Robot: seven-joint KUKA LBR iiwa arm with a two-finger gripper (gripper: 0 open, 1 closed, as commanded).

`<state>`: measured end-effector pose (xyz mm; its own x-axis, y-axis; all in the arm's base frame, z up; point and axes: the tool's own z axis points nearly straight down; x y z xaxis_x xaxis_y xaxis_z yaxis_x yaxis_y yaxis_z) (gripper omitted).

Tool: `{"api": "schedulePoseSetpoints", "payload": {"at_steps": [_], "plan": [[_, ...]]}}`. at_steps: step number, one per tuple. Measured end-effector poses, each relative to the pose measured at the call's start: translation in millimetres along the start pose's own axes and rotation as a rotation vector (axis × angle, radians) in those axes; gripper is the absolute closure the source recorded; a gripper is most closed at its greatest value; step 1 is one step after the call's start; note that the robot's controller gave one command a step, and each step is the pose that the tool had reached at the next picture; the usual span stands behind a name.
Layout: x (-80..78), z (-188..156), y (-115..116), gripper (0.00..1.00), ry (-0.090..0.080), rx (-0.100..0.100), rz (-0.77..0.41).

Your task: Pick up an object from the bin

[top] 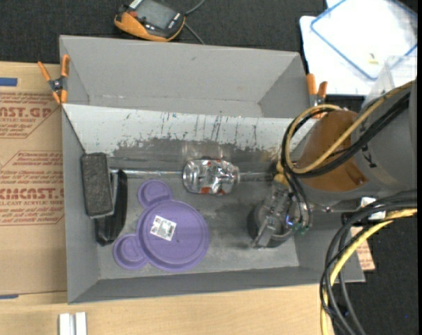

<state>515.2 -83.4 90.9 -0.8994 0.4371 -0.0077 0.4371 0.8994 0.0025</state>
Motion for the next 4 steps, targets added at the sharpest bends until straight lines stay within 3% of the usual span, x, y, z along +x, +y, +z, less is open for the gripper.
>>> {"api": "schedulePoseSetpoints", "payload": {"at_steps": [1,2,3,4], "plan": [[30.3,-51,-4,0.0,0.005,0.001,-0.463],[22.9,-12,-23,0.0,-0.01,-0.004,0.131],[28.7,21,-12,0.0,-0.001,0.0,0.058],[27.0,21,3,1.0,-0.009,-0.004,0.433]]}}
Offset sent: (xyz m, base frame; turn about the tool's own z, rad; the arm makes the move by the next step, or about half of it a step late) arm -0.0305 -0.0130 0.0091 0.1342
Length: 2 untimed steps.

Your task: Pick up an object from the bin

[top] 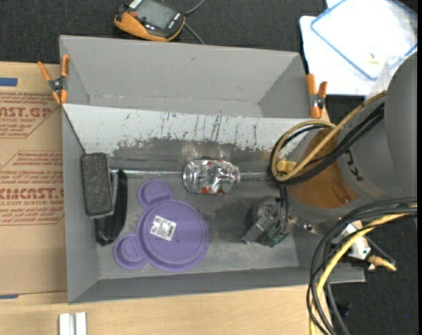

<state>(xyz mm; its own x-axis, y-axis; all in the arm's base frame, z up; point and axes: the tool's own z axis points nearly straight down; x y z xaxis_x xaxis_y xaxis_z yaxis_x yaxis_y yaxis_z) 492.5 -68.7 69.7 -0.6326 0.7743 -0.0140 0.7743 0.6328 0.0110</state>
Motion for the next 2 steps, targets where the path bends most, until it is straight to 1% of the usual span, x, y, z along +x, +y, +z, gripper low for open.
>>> {"api": "schedulePoseSetpoints", "payload": {"at_steps": [1,2], "plan": [[0.0,0,0,1.0,0.0,0.0,0.0],[1.1,-26,-1,1.0,0.005,0.005,0.0]]}}
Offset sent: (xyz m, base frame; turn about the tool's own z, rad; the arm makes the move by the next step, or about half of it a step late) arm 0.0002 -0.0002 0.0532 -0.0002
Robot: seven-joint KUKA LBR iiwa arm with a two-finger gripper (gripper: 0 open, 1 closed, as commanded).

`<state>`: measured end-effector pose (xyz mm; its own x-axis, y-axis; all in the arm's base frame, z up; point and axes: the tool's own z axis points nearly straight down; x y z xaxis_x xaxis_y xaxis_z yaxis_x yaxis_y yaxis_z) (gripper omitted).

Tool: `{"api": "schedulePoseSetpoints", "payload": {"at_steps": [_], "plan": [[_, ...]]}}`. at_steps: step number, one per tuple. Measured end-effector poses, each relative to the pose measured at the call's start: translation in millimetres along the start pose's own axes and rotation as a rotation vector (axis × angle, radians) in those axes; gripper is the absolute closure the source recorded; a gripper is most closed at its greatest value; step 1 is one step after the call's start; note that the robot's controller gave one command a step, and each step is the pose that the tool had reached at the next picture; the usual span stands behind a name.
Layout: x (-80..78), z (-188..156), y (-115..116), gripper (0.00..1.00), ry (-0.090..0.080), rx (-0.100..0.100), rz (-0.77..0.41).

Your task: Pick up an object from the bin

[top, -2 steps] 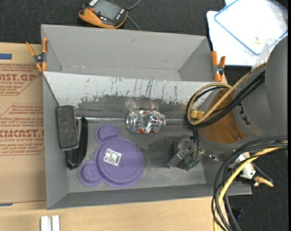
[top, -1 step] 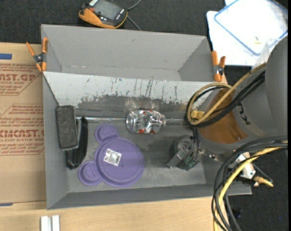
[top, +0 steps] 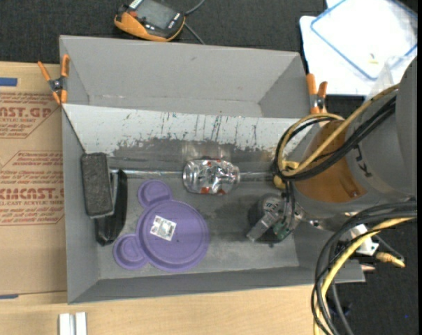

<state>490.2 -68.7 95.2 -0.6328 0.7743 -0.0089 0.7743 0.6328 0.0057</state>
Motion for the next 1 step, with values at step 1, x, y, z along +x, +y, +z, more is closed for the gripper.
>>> {"api": "schedulePoseSetpoints", "payload": {"at_steps": [1], "plan": [[0.5,-31.5,-0.2,1.0,0.003,0.003,-0.001]]}}
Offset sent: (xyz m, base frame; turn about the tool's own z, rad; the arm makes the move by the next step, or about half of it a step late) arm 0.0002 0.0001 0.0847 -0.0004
